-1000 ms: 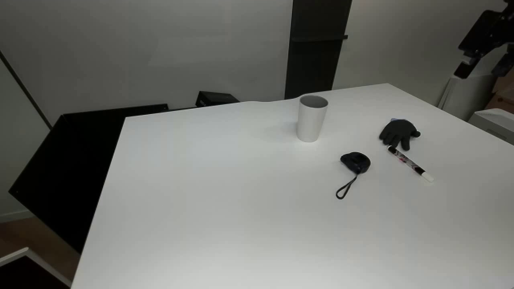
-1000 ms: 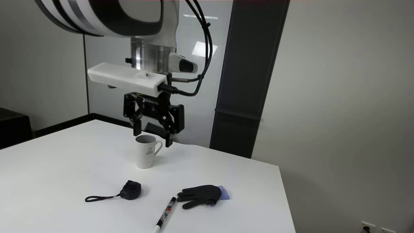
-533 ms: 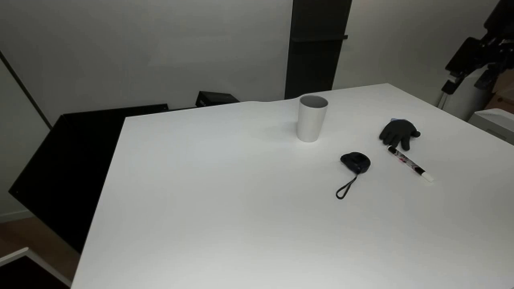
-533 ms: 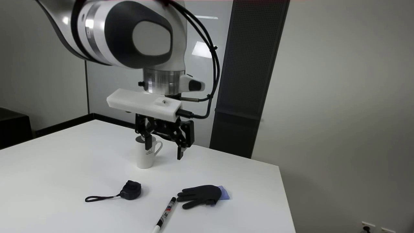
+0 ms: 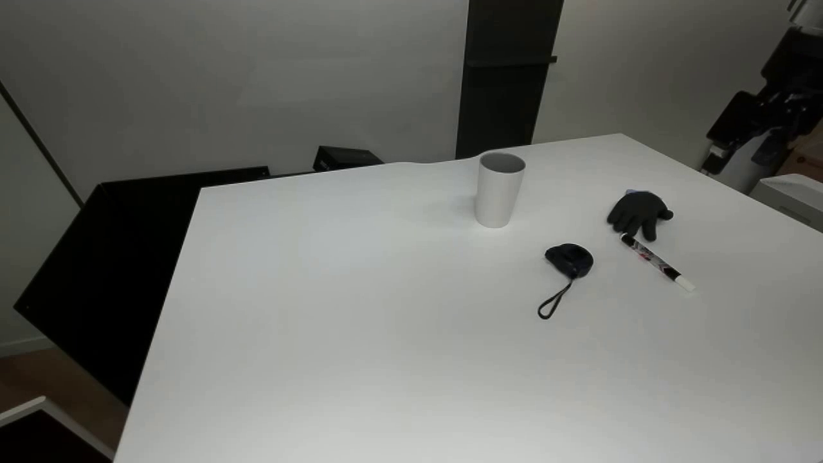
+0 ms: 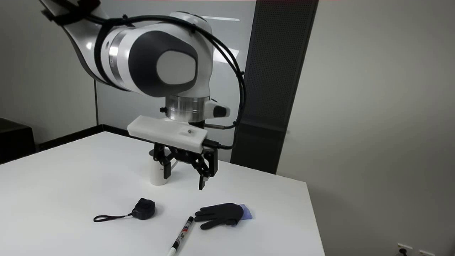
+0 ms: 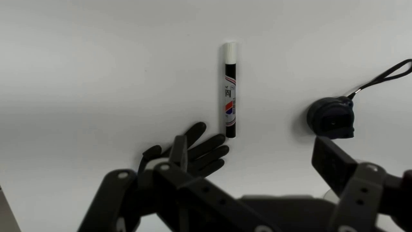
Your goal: Pick up the pen and put it in the mug cup
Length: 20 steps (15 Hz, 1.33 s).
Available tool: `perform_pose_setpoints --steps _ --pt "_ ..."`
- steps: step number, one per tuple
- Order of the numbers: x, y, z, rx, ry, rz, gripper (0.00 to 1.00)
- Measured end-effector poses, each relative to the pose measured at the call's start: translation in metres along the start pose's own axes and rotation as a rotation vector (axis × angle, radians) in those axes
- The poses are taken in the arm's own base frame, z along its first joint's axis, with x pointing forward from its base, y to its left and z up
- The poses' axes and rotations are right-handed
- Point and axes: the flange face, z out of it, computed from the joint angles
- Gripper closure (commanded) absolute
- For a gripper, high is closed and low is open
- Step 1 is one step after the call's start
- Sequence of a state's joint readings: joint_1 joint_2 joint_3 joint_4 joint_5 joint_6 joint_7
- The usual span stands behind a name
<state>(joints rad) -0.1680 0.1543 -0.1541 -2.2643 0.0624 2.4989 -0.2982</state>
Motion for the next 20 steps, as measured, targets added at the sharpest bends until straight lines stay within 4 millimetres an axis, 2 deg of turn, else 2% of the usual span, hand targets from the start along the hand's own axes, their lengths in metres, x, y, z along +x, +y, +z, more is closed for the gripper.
perform_pose_setpoints --steps 11,14,20 --pt "0.0 -0.001 0.005 -0.011 -0.004 -0.017 0.0" --pt "0.001 0.0 0.023 -0.035 -0.002 -0.033 0.0" --pt "0.0 0.005 0.08 -0.046 -0.042 -0.024 0.0"
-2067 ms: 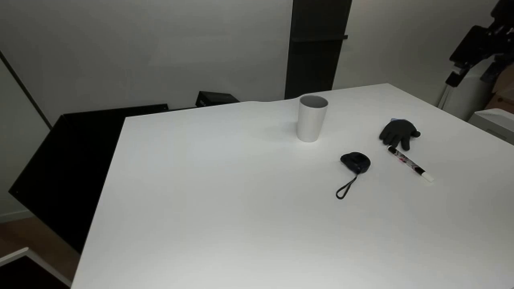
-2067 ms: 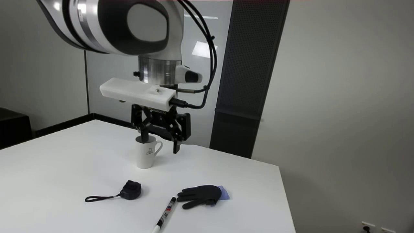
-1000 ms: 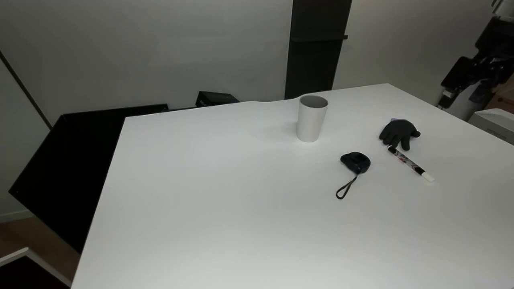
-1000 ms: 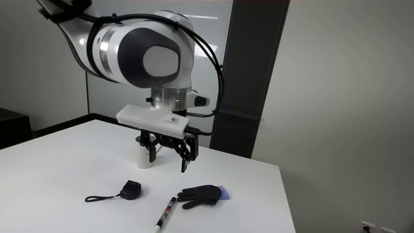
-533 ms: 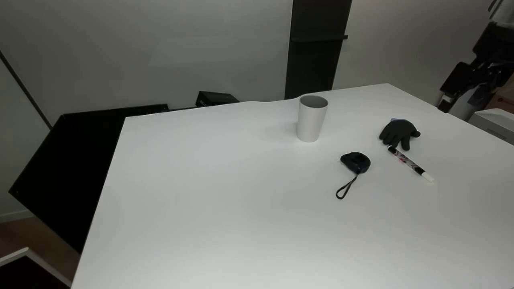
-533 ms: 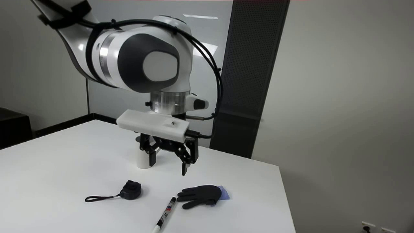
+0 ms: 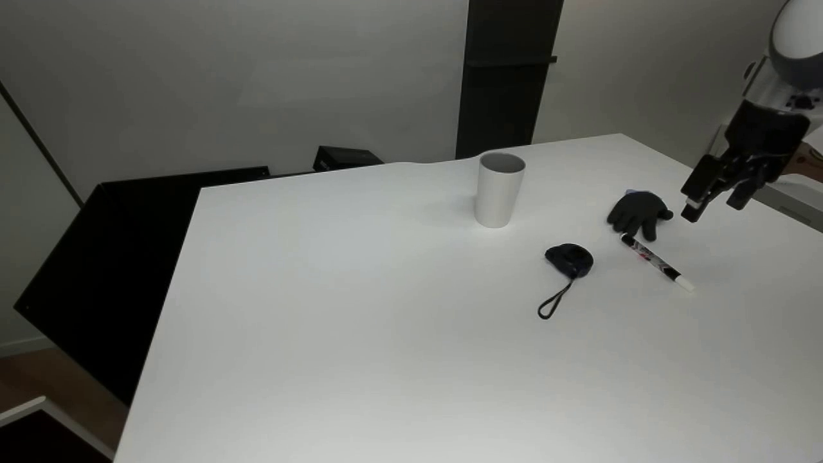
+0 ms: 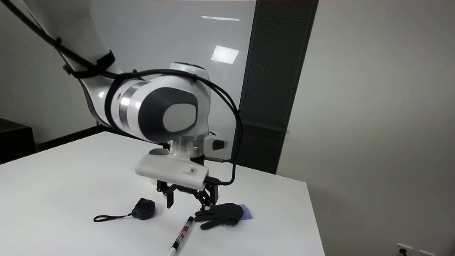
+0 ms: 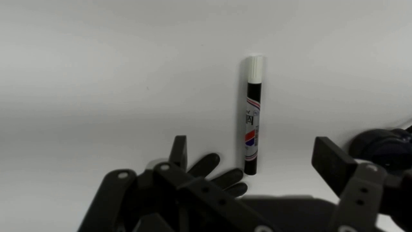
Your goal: Pick up the pen and put it in the mug cup
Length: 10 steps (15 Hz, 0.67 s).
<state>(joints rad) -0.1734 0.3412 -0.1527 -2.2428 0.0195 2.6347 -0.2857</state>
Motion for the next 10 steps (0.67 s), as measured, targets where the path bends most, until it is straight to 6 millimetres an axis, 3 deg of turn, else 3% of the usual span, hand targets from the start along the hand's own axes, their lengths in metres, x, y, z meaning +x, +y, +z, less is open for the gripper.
perform_pose_setpoints --steps 5,10 --pt "0.003 0.001 0.041 0.002 -0.02 0.004 0.0" --pt "0.007 -0.012 0.067 0.026 -0.019 -0.008 0.0"
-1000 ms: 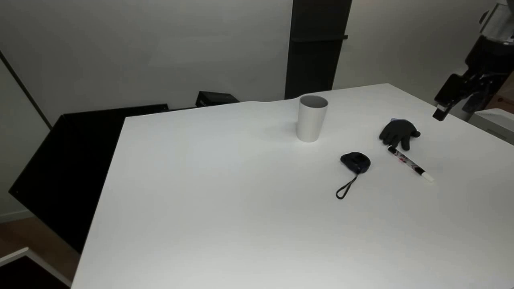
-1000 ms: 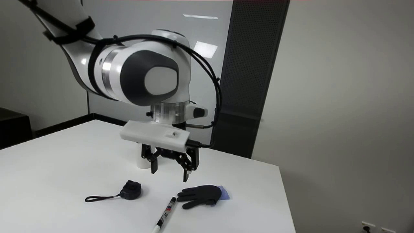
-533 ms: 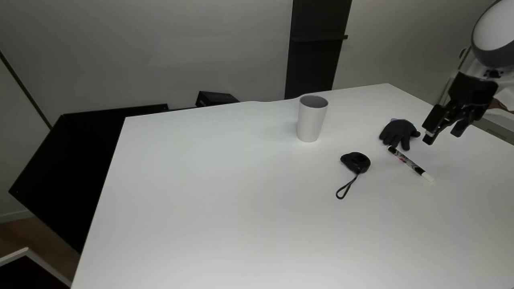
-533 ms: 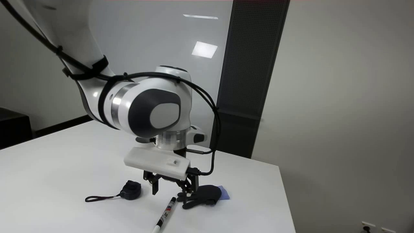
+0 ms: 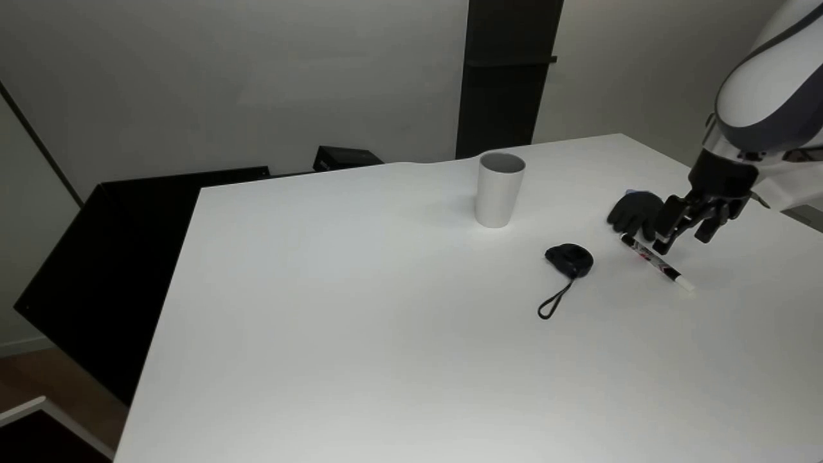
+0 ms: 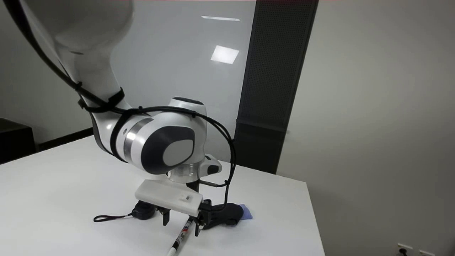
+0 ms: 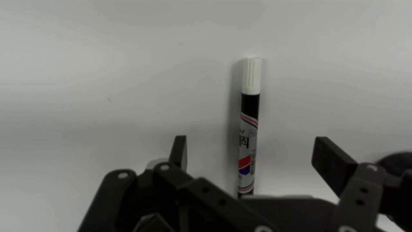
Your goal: Pick up the pen and put it in the mug cup
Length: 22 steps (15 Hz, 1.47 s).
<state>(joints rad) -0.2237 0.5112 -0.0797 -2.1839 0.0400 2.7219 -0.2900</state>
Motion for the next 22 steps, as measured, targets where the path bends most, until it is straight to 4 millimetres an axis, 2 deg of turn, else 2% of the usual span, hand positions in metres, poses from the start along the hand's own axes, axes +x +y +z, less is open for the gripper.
perform_pose_setpoints --steps 4,11,17,18,19,22 --pt "0.0 -0.007 0.012 -0.001 0.005 0.014 0.0" --pt "-0.005 -0.008 0.03 0.007 -0.006 0.147 0.0" --pt "-0.013 -0.012 0.04 0.012 -0.027 0.15 0.0" --pt "-0.015 -0.013 0.041 0.012 -0.029 0.15 0.25" --pt "-0.016 -0.013 0.043 0.011 -0.029 0.15 0.26" --pt "-0.019 -0.013 0.046 0.008 -0.028 0.152 0.44"
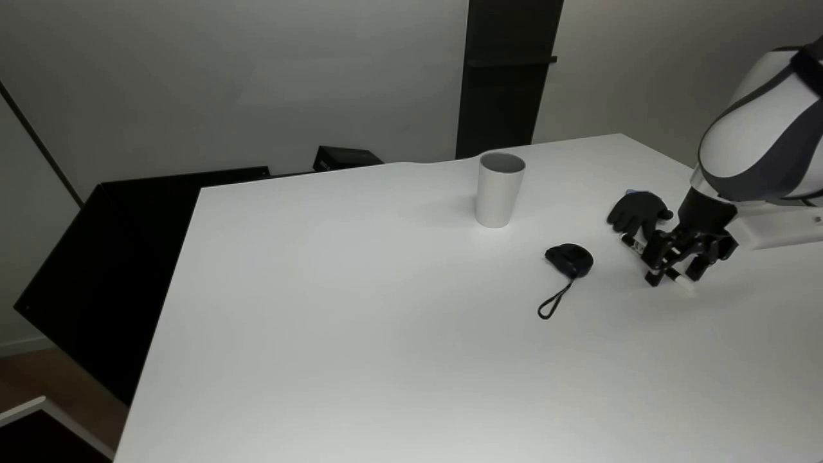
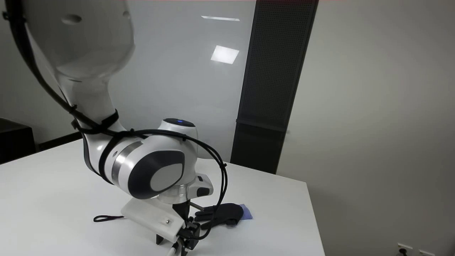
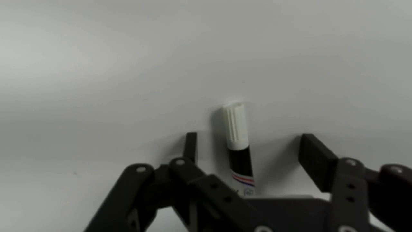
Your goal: Pick up the pen and put it in the mug cup
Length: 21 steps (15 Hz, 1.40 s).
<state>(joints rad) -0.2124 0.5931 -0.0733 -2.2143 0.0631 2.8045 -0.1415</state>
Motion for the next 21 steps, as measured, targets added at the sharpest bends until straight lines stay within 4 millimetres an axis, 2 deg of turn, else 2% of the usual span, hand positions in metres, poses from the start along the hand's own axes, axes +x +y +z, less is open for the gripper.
perform_pose_setpoints --steps 9,10,16,18,21 --pt "0.002 0.004 -0.006 -0.037 0.015 0.051 0.95" --pt "0.003 0.005 -0.007 -0.044 0.013 0.066 0.93" --pt "0.008 0.022 -0.017 -0.102 -0.033 0.206 0.93" --pt "0.018 0.024 -0.033 -0.106 -0.026 0.272 0.93" --pt "0.034 0.017 -0.065 -0.092 -0.019 0.37 0.93"
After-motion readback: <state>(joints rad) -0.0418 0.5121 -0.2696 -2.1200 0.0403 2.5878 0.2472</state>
